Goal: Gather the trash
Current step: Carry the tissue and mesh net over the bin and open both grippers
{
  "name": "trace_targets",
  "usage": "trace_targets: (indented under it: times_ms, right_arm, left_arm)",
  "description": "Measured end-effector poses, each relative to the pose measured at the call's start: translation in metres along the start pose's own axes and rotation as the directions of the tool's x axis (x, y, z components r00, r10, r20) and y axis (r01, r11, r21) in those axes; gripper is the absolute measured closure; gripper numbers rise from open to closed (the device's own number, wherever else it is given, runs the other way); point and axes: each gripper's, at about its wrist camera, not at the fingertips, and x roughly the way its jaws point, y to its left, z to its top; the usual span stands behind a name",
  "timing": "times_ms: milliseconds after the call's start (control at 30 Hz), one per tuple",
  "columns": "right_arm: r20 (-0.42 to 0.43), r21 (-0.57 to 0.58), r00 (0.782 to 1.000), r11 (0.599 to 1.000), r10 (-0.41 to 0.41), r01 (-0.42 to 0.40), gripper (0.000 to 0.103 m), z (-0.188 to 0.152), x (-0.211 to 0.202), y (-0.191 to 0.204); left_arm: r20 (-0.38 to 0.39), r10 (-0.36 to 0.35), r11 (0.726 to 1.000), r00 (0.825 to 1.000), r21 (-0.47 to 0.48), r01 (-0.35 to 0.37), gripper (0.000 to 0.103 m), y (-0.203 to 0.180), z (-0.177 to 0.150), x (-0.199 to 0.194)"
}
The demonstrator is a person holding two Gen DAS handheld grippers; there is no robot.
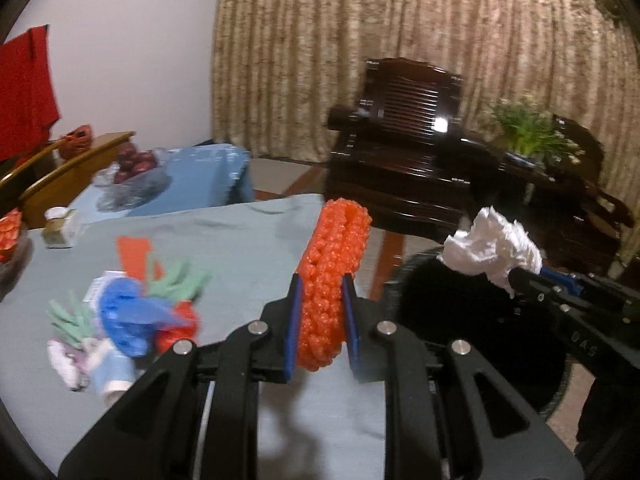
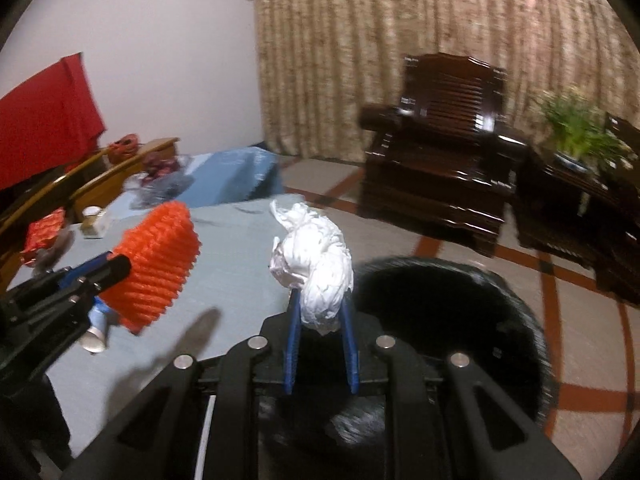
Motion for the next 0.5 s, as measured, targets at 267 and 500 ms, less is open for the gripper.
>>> trace_targets:
  times_ms: [267,500]
  right_arm:
    - [-0.045,0.052,0.993,0.993,-0.108,0.11,0.084,-0.023,0.0,-0.056]
    - [-0.116,0.077,0.983,0.985,-0.143,0.152,0.082,-0.041,0.021,-0.084]
  left_arm:
    - [-0.027,-0.129,0.989,0.991,0.062,0.131,0.084,-0.073,-0.012,0.028]
    - [-0.089,-0.184,0.978,0.979,0.086,0.192,0.084,-0.111,-0.022,0.067]
